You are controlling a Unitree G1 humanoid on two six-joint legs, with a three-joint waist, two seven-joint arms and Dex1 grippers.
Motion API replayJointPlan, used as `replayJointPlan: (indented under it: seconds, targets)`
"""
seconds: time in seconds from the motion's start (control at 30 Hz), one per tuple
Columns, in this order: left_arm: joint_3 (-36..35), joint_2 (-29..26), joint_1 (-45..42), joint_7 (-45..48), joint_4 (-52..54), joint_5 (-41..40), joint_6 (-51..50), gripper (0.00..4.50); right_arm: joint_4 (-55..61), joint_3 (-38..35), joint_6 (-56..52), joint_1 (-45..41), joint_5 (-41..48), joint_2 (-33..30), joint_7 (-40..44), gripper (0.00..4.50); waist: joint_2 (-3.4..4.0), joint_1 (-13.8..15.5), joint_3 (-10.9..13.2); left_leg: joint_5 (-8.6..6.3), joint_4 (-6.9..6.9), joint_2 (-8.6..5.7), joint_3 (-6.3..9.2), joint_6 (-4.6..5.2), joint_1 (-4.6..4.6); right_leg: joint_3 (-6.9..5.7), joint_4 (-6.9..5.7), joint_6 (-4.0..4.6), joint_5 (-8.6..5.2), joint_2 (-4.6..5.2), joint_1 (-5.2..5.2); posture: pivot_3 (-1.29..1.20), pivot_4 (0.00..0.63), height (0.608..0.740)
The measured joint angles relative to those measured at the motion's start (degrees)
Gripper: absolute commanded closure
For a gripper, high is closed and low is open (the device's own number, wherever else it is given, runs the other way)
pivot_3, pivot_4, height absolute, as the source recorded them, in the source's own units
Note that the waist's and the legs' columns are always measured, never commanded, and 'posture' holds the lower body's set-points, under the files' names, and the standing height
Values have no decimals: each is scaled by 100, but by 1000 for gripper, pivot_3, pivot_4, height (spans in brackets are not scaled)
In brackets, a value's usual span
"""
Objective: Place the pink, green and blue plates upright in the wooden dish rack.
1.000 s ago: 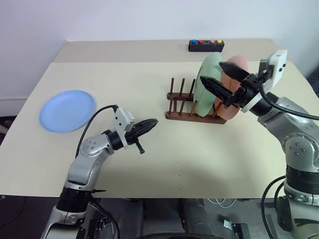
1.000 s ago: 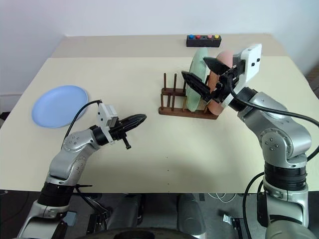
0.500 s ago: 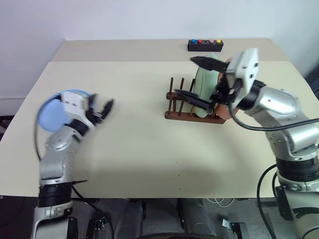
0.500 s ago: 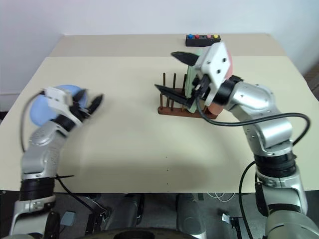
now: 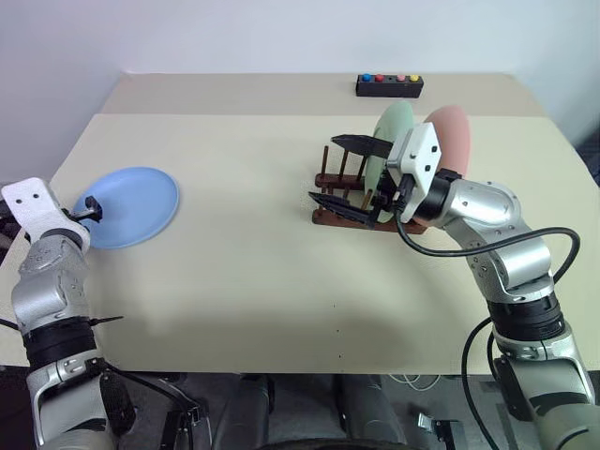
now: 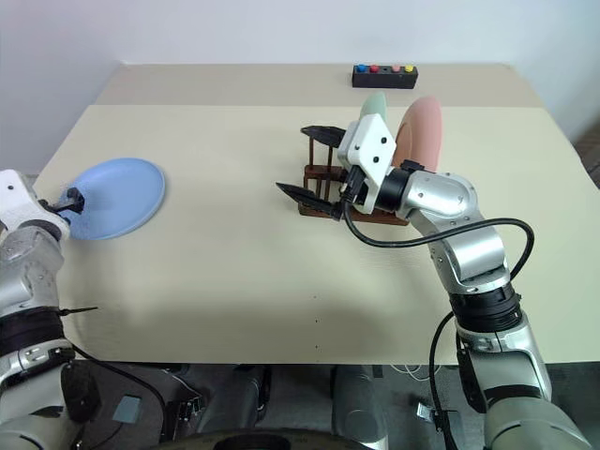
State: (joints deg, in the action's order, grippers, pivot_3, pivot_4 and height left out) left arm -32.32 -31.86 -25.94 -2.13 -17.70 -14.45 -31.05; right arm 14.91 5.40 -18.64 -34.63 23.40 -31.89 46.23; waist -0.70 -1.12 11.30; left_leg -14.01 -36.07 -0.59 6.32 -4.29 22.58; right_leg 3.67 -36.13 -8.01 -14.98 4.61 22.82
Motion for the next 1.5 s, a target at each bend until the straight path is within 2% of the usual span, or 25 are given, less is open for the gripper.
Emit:
replayJointPlan:
  seconds: [0.23,0.27,0.33,0.57,0.6,0.73,0.97,1.17,1.27,1.4,1.5]
  targets:
    - [-2,-516,-805,343,-1612,-80,-108,27,11,-5,27,158,-74,41,14,0,-13,2,-1,1,0,-1,2,-2,0,-6,1,1,1,2,-1,0,150,734]
    - [-7,-518,-858,379,-1715,-121,-109,266,14,-6,27,180,-79,45,9,0,-13,0,-1,1,1,0,2,-2,0,-6,0,0,1,2,-1,0,150,734]
    - [-15,-502,-879,470,-1851,-222,-108,827,17,-6,27,215,-83,60,-11,0,-14,-1,-1,1,5,0,3,-3,0,-6,-1,1,1,2,3,0,150,734]
    - [-256,-293,-822,437,-1752,-575,-55,4216,59,-9,26,282,-130,64,-56,0,-14,0,-1,2,4,0,3,-4,0,-6,-4,3,3,3,4,0,150,734]
    - [-280,-291,-820,443,-1662,-634,-48,4433,64,-11,26,287,-132,64,-58,0,-14,0,-1,2,4,0,3,-4,-1,-6,-5,3,3,3,4,0,150,734]
    - [-333,-215,-751,422,-1450,-756,8,4433,67,-10,26,289,-140,68,-59,0,-14,9,-1,4,2,0,4,-7,-1,-6,-6,3,3,4,2,0,150,734]
    - [-335,700,-540,402,69,-1113,422,4433,59,-3,87,281,-321,73,-51,0,-28,28,-1,6,1,0,6,-11,4,-7,-2,4,4,5,2,0,150,734]
    - [390,1374,-793,104,1238,-784,1452,4433,-413,545,947,109,-1525,43,-146,0,-31,29,-2,12,2,0,5,-22,4,-7,-1,4,5,3,2,0,150,734]
    - [664,1517,-892,9,1468,-622,1652,4433,-714,715,1335,52,-2015,61,-298,0,-31,-3,-2,12,3,0,3,-22,4,-6,0,4,5,3,4,0,150,734]
    - [1546,1971,-963,-220,1872,-1,1787,4433,-1044,1022,2047,-316,-2947,206,-740,0,-32,20,-1,13,1,-1,4,-25,8,-6,0,4,5,3,6,0,150,734]
    - [2022,2353,-1102,-432,2226,153,1738,4433,-1116,1215,2513,-525,-3449,347,-977,0,-33,33,-2,14,1,-2,6,-25,12,-7,3,3,5,3,6,0,150,734]
